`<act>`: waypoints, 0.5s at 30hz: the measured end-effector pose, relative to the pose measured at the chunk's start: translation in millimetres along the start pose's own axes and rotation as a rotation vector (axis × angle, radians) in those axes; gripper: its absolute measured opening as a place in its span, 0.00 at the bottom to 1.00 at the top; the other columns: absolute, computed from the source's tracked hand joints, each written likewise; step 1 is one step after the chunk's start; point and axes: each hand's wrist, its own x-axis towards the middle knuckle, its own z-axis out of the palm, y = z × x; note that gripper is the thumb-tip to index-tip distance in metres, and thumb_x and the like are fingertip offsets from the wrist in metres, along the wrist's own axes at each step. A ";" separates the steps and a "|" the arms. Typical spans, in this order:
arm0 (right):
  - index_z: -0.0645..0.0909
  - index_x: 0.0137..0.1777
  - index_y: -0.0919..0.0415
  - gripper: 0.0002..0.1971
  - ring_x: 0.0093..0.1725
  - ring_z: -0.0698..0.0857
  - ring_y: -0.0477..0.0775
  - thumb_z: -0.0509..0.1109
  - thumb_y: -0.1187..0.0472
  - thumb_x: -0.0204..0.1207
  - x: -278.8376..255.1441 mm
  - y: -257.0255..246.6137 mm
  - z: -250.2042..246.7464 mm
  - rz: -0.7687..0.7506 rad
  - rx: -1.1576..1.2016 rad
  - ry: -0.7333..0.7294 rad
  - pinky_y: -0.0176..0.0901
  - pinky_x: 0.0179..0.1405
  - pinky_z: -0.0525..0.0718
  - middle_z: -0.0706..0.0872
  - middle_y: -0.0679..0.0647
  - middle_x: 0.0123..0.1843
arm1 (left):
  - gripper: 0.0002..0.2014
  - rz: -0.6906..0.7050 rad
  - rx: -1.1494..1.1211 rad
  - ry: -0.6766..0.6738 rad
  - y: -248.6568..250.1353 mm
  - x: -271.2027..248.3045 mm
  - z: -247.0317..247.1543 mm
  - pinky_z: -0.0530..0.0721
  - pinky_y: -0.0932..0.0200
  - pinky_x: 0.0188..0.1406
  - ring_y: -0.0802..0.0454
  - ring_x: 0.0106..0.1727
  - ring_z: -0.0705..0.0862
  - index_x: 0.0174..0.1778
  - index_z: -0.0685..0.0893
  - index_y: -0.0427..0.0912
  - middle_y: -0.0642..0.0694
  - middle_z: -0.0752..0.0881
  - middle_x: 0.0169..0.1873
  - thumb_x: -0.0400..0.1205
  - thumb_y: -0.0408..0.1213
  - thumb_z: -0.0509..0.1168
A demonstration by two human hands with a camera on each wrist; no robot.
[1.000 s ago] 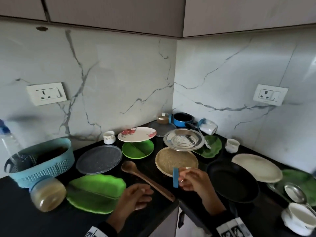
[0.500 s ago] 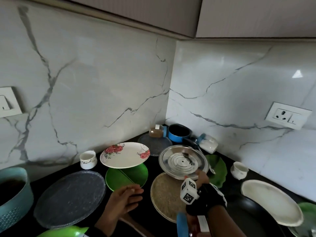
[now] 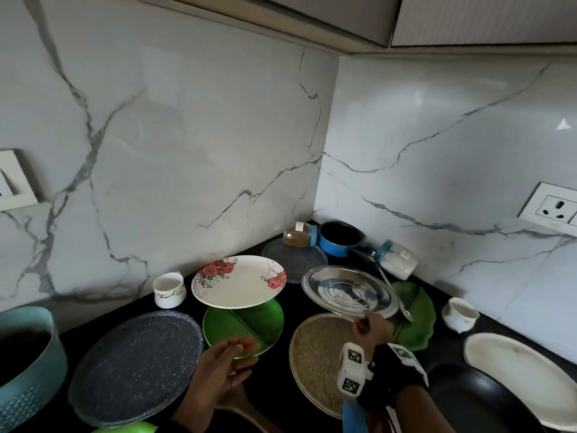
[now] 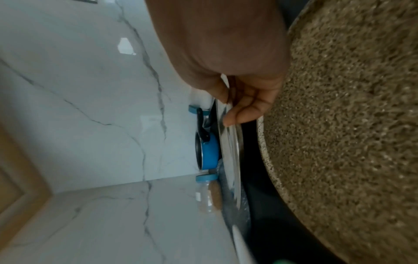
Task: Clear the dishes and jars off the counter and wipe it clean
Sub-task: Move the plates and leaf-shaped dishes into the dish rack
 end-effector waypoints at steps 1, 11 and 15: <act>0.68 0.36 0.64 0.13 0.33 0.76 0.51 0.53 0.71 0.84 -3.3 -3.0 -1.3 -0.009 0.030 -0.009 0.37 0.29 0.78 0.76 0.59 0.33 | 0.13 0.005 -0.002 0.005 0.9 -0.1 -0.3 0.78 0.57 0.42 0.56 0.30 0.89 0.42 0.83 0.39 0.50 0.91 0.30 0.85 0.26 0.54; 0.73 0.39 0.65 0.10 0.13 0.73 0.44 0.57 0.75 0.81 -90.8 -13.4 -6.0 -0.139 0.034 -0.280 0.30 0.12 0.69 0.75 0.54 0.18 | 0.09 0.083 -0.093 0.012 17.2 -24.2 8.8 0.82 0.52 0.45 0.44 0.46 0.87 0.54 0.81 0.41 0.44 0.89 0.47 0.85 0.32 0.56; 0.75 0.42 0.69 0.06 0.15 0.73 0.46 0.59 0.74 0.80 -132.9 -8.6 14.4 -0.167 -0.055 -0.532 0.35 0.13 0.71 0.75 0.54 0.20 | 0.17 0.088 -0.210 -0.033 26.5 -28.5 7.7 0.86 0.46 0.46 0.36 0.52 0.88 0.61 0.79 0.40 0.37 0.87 0.55 0.83 0.48 0.57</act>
